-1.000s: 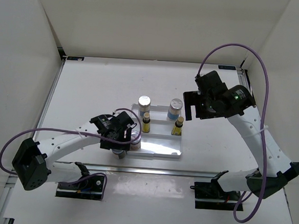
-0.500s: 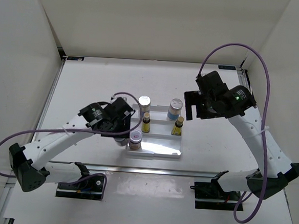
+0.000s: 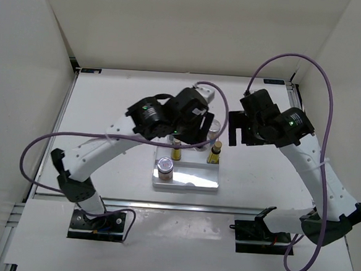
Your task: Organize the condiment bottles
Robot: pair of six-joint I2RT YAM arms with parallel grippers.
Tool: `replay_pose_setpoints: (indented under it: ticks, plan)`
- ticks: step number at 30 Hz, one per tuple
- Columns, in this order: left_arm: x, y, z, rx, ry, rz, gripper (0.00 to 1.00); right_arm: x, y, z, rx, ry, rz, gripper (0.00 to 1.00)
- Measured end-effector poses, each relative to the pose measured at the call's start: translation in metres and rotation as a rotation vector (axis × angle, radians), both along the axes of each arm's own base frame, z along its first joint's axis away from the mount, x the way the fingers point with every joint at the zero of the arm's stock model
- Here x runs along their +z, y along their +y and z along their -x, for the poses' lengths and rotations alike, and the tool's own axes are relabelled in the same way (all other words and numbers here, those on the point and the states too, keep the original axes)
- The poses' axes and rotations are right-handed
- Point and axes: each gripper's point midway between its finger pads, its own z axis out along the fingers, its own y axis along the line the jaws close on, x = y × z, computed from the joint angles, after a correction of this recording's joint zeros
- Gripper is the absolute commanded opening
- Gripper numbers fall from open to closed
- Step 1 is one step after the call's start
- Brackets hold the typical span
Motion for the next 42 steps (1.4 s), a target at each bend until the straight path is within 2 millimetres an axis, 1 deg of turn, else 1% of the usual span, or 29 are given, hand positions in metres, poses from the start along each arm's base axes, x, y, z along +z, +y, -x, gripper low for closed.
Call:
replay_pose_setpoints:
  ticks: [2,4,6,8,10,15,24,28,30,32,33,34,35,36,37,38,40,42]
  plan:
    - [-0.017,-0.022,0.000,-0.053,0.023,-0.033,0.11,0.003,-0.003,0.000,-0.014,-0.016,0.003,1.00]
    - [-0.044,-0.040,0.001,-0.094,0.061,-0.084,0.11,0.007,-0.009,0.001,-0.030,-0.040,0.006,1.00]
    - [-0.070,-0.053,0.002,-0.123,0.091,-0.133,0.11,0.011,-0.015,0.002,-0.046,-0.065,0.010,1.00]
    - [-0.094,-0.061,0.005,-0.149,0.118,-0.171,0.11,0.016,-0.021,0.003,-0.065,-0.091,0.013,1.00]
    - [-0.116,-0.062,0.009,-0.168,0.142,-0.198,0.11,0.019,-0.026,0.004,-0.077,-0.108,0.022,1.00]
    - [-0.155,-0.061,0.016,-0.190,0.172,-0.217,0.11,0.023,-0.037,0.008,-0.095,-0.127,0.043,1.00]
    - [-0.207,-0.057,0.022,-0.197,0.201,-0.243,0.11,0.026,-0.045,0.009,-0.122,-0.149,0.061,1.00]
    - [-0.220,-0.058,0.023,-0.206,0.210,-0.254,0.11,0.027,-0.046,0.008,-0.124,-0.154,0.061,1.00]
    - [-0.222,-0.061,0.021,-0.209,0.206,-0.249,0.21,0.029,-0.046,0.008,-0.125,-0.159,0.059,1.00]
    - [-0.223,-0.064,0.020,-0.215,0.201,-0.242,0.37,0.031,-0.048,0.008,-0.129,-0.167,0.060,1.00]
    - [-0.223,-0.066,0.020,-0.220,0.197,-0.239,0.48,0.032,-0.049,0.008,-0.135,-0.172,0.062,1.00]
    - [-0.223,-0.066,0.019,-0.225,0.194,-0.237,0.67,0.033,-0.051,0.009,-0.140,-0.177,0.063,1.00]
    - [-0.222,-0.067,0.019,-0.231,0.191,-0.236,0.74,0.035,-0.052,0.009,-0.147,-0.186,0.062,1.00]
    - [-0.222,-0.067,0.019,-0.236,0.190,-0.235,0.86,0.036,-0.054,0.010,-0.154,-0.193,0.060,1.00]
    - [-0.221,-0.068,0.019,-0.242,0.189,-0.236,0.94,0.038,-0.056,0.010,-0.159,-0.202,0.057,1.00]
    - [-0.221,-0.068,0.020,-0.247,0.187,-0.235,1.00,0.040,-0.057,0.012,-0.160,-0.211,0.050,1.00]
    - [-0.215,-0.069,0.020,-0.257,0.182,-0.225,1.00,0.046,-0.057,0.012,-0.155,-0.242,0.026,1.00]
    - [-0.203,-0.069,0.021,-0.256,0.173,-0.210,1.00,0.053,-0.056,0.011,-0.152,-0.274,0.000,1.00]
